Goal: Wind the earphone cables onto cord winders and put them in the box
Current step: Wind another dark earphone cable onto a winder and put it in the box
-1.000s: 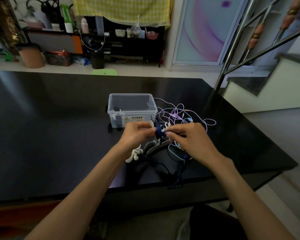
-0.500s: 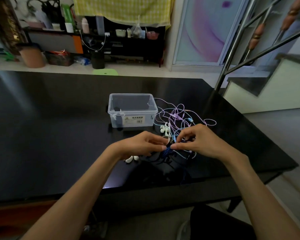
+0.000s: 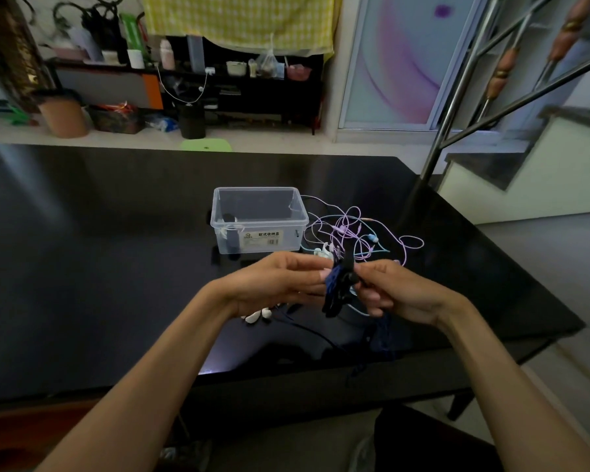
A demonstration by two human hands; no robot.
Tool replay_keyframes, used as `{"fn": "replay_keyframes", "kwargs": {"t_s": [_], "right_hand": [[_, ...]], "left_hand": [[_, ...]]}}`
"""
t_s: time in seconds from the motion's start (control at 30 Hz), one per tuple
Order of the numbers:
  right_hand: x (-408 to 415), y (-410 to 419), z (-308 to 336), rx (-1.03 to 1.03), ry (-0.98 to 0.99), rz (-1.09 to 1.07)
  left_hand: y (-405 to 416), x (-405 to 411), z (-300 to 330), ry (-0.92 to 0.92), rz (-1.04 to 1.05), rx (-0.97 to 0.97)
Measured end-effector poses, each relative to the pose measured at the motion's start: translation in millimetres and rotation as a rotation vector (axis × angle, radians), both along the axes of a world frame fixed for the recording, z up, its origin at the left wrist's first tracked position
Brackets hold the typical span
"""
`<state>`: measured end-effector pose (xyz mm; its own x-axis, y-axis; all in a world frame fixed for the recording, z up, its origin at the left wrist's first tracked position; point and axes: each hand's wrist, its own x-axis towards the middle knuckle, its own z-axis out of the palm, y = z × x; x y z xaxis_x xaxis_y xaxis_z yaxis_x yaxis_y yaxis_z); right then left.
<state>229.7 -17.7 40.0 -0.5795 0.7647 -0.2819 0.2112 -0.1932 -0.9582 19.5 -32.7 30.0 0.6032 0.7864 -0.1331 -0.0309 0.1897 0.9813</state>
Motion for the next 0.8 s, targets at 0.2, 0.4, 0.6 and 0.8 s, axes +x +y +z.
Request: {"fn": "replay_keyframes", "kwargs": {"t_s": [0.2, 0.4, 0.6, 0.8], "right_hand": [[-29.2, 0.3, -6.7, 0.081, -0.089, -0.151], [-38.6, -6.5, -5.3, 0.247, -0.165, -0.053], [-34.0, -6.0, 3.4, 0.467, -0.235, -0.158], [-38.8, -5.6, -4.4, 0.509, -0.322, -0.103]], "left_hand": [[9.6, 10.2, -10.4, -0.288, 0.426, -0.133], [14.7, 8.1, -16.9, -0.386, 0.700, -0.145], [15.1, 11.2, -16.1, -0.293, 0.857, -0.018], [12.3, 14.7, -16.5, -0.462, 0.792, -0.209]]}}
